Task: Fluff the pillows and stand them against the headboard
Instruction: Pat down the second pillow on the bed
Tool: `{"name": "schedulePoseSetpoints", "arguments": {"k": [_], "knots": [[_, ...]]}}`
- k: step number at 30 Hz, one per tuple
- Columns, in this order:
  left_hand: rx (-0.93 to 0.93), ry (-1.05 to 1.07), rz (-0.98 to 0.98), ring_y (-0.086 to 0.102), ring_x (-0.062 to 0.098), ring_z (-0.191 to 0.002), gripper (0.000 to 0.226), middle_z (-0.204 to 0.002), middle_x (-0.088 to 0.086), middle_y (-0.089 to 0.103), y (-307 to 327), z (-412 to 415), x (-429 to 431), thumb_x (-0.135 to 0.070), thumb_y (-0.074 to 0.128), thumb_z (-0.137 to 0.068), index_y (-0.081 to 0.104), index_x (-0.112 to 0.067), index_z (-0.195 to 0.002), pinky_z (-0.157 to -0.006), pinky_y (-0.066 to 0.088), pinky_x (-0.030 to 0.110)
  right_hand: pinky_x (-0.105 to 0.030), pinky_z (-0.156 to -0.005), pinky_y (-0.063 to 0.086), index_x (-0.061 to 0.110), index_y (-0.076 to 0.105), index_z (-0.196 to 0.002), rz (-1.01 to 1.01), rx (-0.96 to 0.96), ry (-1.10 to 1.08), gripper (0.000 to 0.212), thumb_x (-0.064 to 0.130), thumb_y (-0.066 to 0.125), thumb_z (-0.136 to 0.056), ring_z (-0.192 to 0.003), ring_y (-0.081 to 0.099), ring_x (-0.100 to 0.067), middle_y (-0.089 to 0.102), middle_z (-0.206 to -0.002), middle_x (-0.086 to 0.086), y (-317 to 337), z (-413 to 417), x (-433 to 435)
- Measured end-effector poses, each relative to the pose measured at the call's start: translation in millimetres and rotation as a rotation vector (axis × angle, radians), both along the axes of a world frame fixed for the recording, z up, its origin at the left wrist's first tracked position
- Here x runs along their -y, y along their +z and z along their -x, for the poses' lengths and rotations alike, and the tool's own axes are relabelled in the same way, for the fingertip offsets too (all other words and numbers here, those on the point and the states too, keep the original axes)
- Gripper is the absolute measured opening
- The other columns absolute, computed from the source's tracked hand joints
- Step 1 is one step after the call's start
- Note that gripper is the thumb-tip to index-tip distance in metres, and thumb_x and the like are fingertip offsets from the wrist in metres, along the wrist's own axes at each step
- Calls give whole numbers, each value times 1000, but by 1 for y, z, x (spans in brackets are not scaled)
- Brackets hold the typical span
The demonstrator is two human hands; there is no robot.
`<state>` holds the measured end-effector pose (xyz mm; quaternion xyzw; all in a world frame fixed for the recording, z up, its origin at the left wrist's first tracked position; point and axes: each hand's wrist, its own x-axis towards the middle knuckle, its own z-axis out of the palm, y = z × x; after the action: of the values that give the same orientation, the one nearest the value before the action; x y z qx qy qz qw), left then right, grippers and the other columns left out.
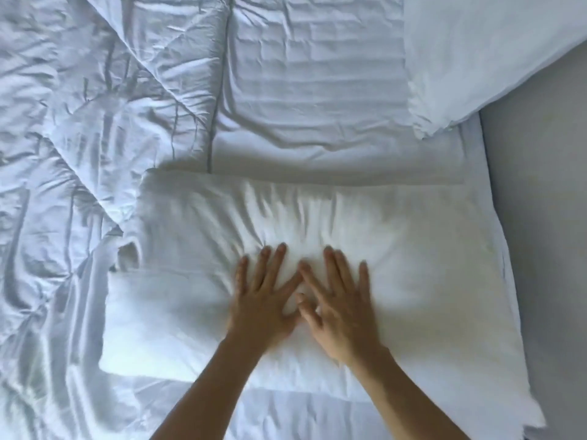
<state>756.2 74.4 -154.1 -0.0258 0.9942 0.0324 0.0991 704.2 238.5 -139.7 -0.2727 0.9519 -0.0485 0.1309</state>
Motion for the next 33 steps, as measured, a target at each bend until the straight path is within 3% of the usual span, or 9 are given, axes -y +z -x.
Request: {"name": "schedulePoseSetpoints", "arguments": {"k": [4, 7, 11, 14, 20, 23, 26, 29, 33], "knots": [[1, 172, 99, 11, 30, -152, 67, -164, 10, 14, -5, -78, 70, -68, 35, -94, 29, -35, -153, -120, 14, 56, -54, -121, 14, 34, 26, -155, -94, -68, -120, 64, 61, 30, -98, -154, 6, -25, 7, -167, -8, -16, -30, -83], [95, 312, 138, 10, 31, -152, 72, -165, 11, 6, -4, -125, 110, -68, 27, -91, 24, -34, -154, -117, 14, 61, -59, -119, 14, 27, 26, -156, -172, -25, -261, 72, 64, 21, -95, -154, 7, -28, 6, -167, -9, -23, -51, -125], [143, 459, 70, 3, 32, -152, 77, -165, 7, -10, 0, -151, 124, -72, 19, -88, 10, -37, -156, -112, 20, 68, -67, -116, 6, 24, 21, -157, -193, 1, -395, 76, 67, 15, -95, -153, 1, -32, 2, -167, -13, -20, -65, -134], [72, 498, 9, -5, 34, -151, 74, -165, 2, -17, 2, -145, 120, -71, 23, -89, 2, -43, -155, -116, 11, 65, -68, -116, 2, 28, 16, -158, -162, -38, -435, 74, 66, 20, -95, -154, -1, -30, 0, -167, -13, -20, -61, -131], [113, 530, -28, -12, 30, -151, 69, -163, -2, -22, -37, -129, 125, -74, 13, -91, -11, -49, -151, -116, 6, 66, -72, -113, -1, 34, -5, -156, -124, -48, -436, 73, 68, 11, -94, -153, -11, -27, -11, -166, -13, -56, -47, -126], [133, 532, -43, -10, 31, -151, 68, -164, 0, -18, -40, -118, 125, -72, 13, -92, -12, -49, -151, -114, 6, 70, -73, -112, -2, 30, 1, -159, -94, -59, -421, 75, 64, 19, -94, -153, -8, -30, -8, -166, -17, -57, -42, -117], [17, 543, -141, -6, 32, -152, 66, -166, 0, -10, -15, -125, 121, -69, 21, -95, 1, -47, -153, -114, 7, 70, -73, -112, -1, 29, 14, -158, -28, -131, -458, 72, 59, 27, -94, -153, -2, -31, 0, -166, -17, -42, -46, -114], [-122, 554, -238, -9, 31, -152, 71, -166, 1, -8, 20, -114, 96, -66, 27, -94, 9, -37, -156, -115, 0, 69, -71, -113, -2, 30, 22, -156, 201, -124, -529, 67, 55, 30, -95, -153, 1, -29, 6, -166, -16, -13, -40, -76], [-232, 253, -147, -4, 34, -152, 66, -166, 9, -1, 32, -30, 30, -64, 24, -98, 13, -37, -156, -115, -2, 68, -62, -116, -9, 36, 18, -156, 290, -155, -264, 58, 46, 29, -101, -154, -1, -27, 4, -166, -14, 9, -17, 32]]}}
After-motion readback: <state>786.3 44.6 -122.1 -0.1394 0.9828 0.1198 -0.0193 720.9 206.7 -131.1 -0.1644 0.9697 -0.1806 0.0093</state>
